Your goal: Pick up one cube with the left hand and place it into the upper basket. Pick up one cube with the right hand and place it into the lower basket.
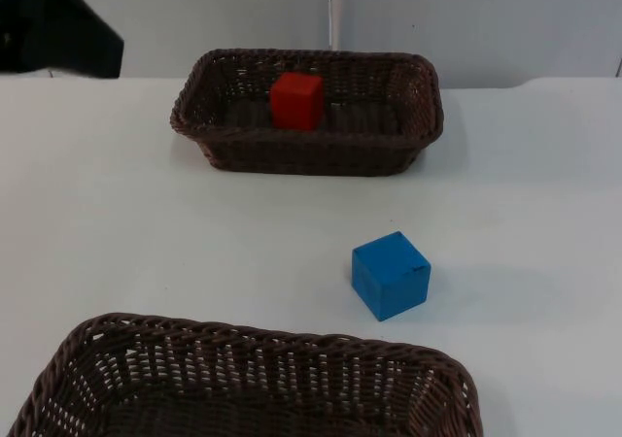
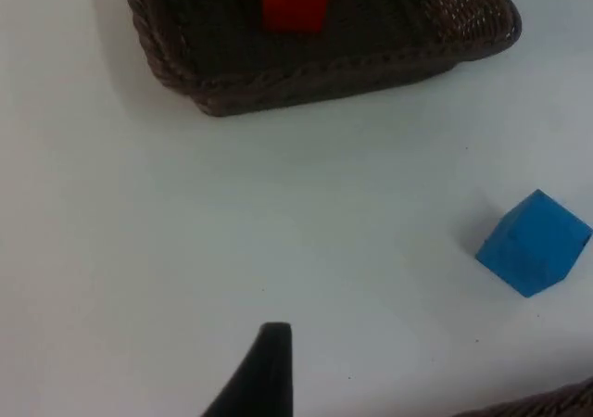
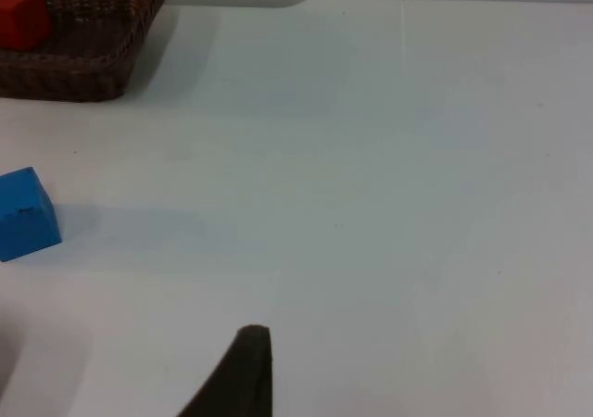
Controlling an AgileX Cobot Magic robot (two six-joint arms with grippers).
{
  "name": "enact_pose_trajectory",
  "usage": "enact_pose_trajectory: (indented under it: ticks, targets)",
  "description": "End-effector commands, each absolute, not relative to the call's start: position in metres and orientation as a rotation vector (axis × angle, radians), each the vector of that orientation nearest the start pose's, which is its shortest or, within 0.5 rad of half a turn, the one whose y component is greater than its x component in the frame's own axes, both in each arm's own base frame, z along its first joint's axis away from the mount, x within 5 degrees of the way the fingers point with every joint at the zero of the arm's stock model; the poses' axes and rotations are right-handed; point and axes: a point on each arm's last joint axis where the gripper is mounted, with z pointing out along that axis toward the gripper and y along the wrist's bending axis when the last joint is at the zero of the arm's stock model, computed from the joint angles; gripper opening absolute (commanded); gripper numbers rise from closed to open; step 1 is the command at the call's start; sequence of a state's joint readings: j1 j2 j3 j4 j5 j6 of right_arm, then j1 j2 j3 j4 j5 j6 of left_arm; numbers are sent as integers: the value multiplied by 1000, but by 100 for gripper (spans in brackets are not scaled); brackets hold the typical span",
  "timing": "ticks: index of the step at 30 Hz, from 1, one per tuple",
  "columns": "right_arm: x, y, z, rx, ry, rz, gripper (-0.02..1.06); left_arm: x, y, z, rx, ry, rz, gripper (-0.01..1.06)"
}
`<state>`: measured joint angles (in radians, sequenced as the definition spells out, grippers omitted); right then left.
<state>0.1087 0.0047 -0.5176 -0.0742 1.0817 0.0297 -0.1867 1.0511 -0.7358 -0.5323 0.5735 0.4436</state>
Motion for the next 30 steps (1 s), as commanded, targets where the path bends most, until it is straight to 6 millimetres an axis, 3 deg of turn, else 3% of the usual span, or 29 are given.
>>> enact_pose_trajectory:
  ticks: [1,12,30]
  targets:
    - [-7,-7,280,-74,2044,-10,105,192,-61,294,324,2266,-423,96]
    - [-7,-7,280,-74,2044,-10,105,167,-57,293,357,2246,-414,96]
    - [-7,-7,281,-73,2036,-14,105,164,-56,296,358,2229,-413,96]
